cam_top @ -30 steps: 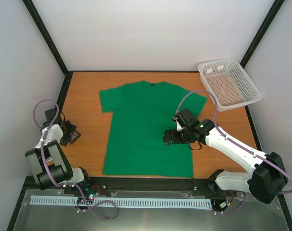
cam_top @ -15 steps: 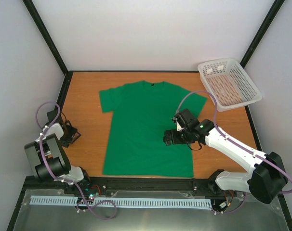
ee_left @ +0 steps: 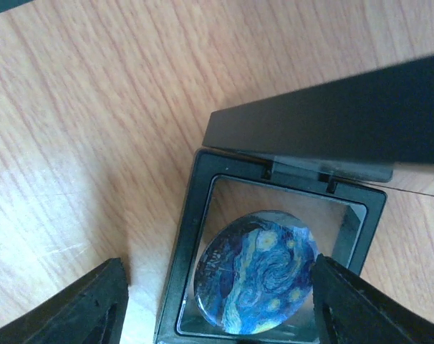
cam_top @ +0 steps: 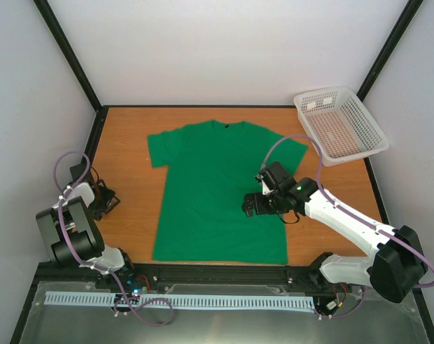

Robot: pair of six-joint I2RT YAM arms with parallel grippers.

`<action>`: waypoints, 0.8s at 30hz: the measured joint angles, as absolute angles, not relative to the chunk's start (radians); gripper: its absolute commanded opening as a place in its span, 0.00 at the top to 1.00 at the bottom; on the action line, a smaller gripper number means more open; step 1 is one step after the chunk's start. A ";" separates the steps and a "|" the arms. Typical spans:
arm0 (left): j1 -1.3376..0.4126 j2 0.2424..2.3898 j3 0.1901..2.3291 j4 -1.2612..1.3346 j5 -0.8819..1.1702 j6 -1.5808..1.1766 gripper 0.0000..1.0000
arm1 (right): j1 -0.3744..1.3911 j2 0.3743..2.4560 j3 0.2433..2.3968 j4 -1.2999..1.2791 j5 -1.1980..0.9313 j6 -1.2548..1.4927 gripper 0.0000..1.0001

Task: Pin the brooch onto the clothing

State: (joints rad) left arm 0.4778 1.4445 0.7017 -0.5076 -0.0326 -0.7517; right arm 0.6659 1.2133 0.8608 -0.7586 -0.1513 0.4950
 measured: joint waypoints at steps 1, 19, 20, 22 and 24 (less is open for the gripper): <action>0.478 1.444 0.702 -0.507 -0.033 -0.750 0.29 | 0.666 1.213 0.861 -0.758 -0.151 0.495 0.00; 0.453 1.474 0.741 -0.510 -0.061 -0.721 0.28 | 0.666 1.230 0.846 -0.735 -0.173 0.498 0.00; 0.451 1.479 0.743 -0.510 -0.062 -0.719 0.28 | 0.666 1.230 0.846 -0.735 -0.173 0.498 0.00; 0.447 1.484 0.746 -0.510 -0.064 -0.716 0.29 | 0.666 1.230 0.845 -0.733 -0.173 0.498 0.00; 0.443 1.486 0.746 -0.510 -0.065 -0.715 0.29 | 0.666 1.230 0.844 -0.730 -0.173 0.498 0.00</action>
State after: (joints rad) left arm 0.4427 1.4860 0.7464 -0.5102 -0.0650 -0.7147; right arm 0.6659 1.2304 0.8440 -0.7300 -0.1730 0.4984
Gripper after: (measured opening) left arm 0.715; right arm 1.000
